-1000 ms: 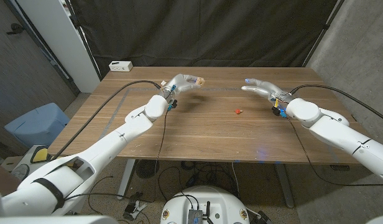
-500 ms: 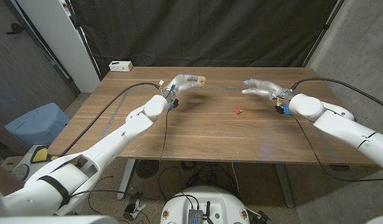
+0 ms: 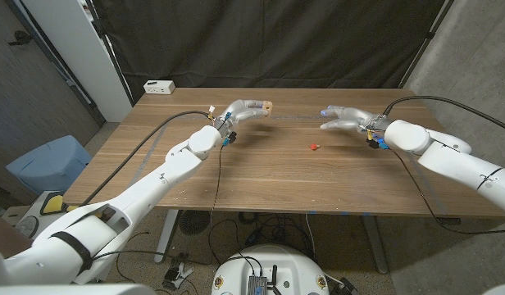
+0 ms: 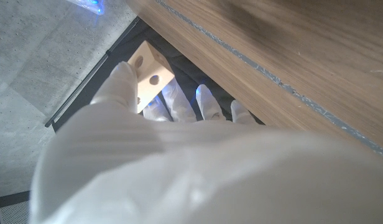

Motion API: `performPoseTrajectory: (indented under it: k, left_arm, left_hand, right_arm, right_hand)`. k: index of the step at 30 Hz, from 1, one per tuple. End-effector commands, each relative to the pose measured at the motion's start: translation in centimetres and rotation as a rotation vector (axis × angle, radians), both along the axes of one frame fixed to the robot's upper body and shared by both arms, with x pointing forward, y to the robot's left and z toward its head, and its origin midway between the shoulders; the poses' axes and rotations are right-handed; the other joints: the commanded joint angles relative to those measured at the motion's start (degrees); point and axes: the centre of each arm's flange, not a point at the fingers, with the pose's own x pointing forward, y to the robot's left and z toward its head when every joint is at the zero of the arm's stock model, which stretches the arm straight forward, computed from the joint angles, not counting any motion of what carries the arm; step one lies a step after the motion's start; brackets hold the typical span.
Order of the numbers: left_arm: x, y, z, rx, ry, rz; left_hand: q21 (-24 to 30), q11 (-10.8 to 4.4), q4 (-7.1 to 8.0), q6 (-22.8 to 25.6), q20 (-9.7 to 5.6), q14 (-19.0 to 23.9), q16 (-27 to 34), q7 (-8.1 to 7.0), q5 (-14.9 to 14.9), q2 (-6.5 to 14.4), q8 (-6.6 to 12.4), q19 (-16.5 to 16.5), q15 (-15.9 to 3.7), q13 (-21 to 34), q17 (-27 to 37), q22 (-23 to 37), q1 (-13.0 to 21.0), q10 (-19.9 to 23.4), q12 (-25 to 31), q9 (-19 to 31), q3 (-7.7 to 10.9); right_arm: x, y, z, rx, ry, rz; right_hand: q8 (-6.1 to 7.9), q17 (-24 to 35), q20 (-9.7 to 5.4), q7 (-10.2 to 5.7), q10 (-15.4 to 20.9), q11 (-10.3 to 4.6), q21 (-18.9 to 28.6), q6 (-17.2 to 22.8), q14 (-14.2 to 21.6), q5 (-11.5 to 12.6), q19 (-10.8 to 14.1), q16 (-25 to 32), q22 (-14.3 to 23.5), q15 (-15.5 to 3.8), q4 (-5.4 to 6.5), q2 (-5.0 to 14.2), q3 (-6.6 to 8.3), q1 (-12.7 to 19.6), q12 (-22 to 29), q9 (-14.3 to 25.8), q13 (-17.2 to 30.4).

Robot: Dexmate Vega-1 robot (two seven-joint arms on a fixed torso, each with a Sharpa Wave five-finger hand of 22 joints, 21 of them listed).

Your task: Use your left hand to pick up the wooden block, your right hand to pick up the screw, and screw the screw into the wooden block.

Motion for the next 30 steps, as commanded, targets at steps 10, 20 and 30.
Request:
performPoseTrajectory:
  k: [10,20,30]
  left_arm:
    - [0.4,0.5,-0.6,-0.023,0.077,-0.066]
    - [0.9,0.6,-0.1,-0.021,0.097,-0.084]
    - [1.3,0.7,-0.1,-0.028,0.104,-0.100]
  left_hand:
    - [0.0,0.01,-0.23,0.4,0.04,-0.2,0.2,-0.13,0.2,0.6,0.38,-0.5,-2.39,0.3,0.2,0.0,0.2,-0.4,-0.2,0.1,-0.19]
    - [0.1,0.02,-0.32,0.5,0.02,-0.3,0.2,-0.13,0.2,0.9,0.38,-0.5,-2.29,0.4,0.2,0.0,0.4,-0.5,-0.2,0.1,-0.23]
    - [0.1,-0.03,-0.32,0.4,0.04,-0.4,0.3,-0.13,0.2,1.1,0.35,-0.6,-2.25,0.4,0.2,0.0,0.4,-0.4,-0.1,0.1,-0.30]
  right_arm:
    - [0.4,0.6,0.6,-0.234,-0.046,-0.004]
    - [0.7,1.5,1.0,-0.349,-0.065,-0.022]
    - [0.9,1.7,1.0,-0.390,-0.071,-0.010]
  right_hand:
    - [0.61,0.1,-0.20,-0.30,1.1,-0.63,0.8,1.8,1.7,0.1,1.9,0.6,0.2,-0.58,0.03,-0.25,1.21,2.6,0.4,0.2,0.3]
    - [0.68,0.0,-0.49,-0.35,1.5,-0.95,1.1,2.7,2.6,0.4,3.7,0.6,0.2,-0.97,0.02,-0.52,1.74,4.2,0.4,0.2,0.3]
    - [0.54,0.0,-0.27,-0.37,0.8,-0.54,0.9,2.8,2.9,0.5,4.1,0.5,0.2,-1.06,0.02,-0.93,1.95,5.0,0.0,0.3,0.3]
